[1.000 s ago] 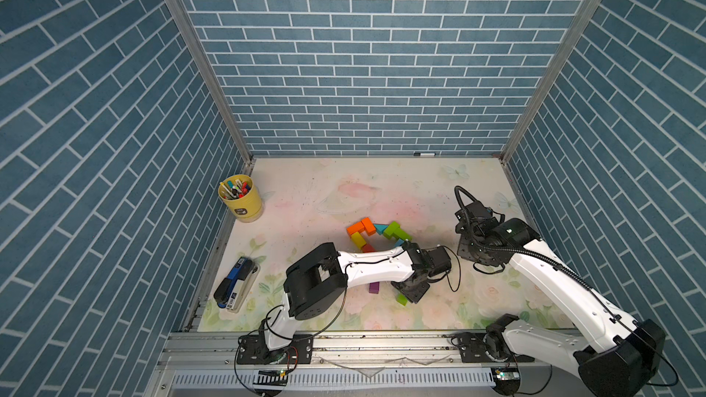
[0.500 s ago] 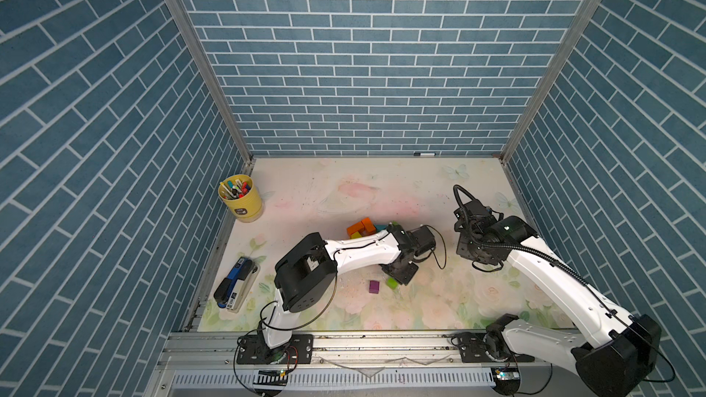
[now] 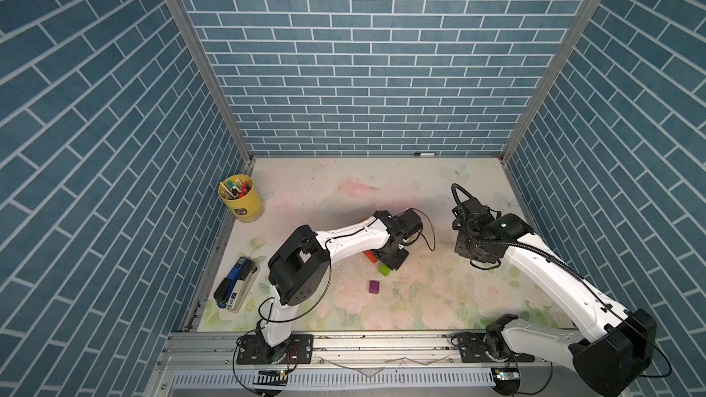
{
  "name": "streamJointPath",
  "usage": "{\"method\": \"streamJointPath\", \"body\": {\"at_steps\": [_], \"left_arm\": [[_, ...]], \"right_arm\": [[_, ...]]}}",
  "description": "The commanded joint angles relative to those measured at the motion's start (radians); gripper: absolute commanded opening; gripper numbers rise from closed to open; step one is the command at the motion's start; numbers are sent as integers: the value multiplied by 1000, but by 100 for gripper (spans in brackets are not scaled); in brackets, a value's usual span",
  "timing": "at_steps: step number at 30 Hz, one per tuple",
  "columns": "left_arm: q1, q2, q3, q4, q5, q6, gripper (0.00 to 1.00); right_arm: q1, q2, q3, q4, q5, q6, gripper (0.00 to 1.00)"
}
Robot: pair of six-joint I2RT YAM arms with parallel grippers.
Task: Assemble a heart with building blocks
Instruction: Assemble the building block at the center of the board.
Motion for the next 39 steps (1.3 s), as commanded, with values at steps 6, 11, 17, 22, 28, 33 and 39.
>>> {"method": "streamJointPath", "body": {"at_steps": [6,11,17,22,28,33,39], "left_arm": [[16,64,55,-23,-4,26,44],[20,70,60,-25,-5,28,44],[25,73,60,-25,-4,35,37],[36,77,59,-26,-7,39,34],[42,70,66,-34,-8,44,38],[40,64,58,-31,10,45,49],[40,78,54,-30,3,43,44]], "right_arm": [[-5,5,35,-25,13,20,26],[-6,7,43,-31,19,16,26],[-5,13,45,-28,17,16,26],[-5,14,44,-25,18,16,26],[-6,14,41,-24,19,18,25],[-6,8,40,-24,16,18,25],[-5,-1,33,-29,18,18,25]]}}
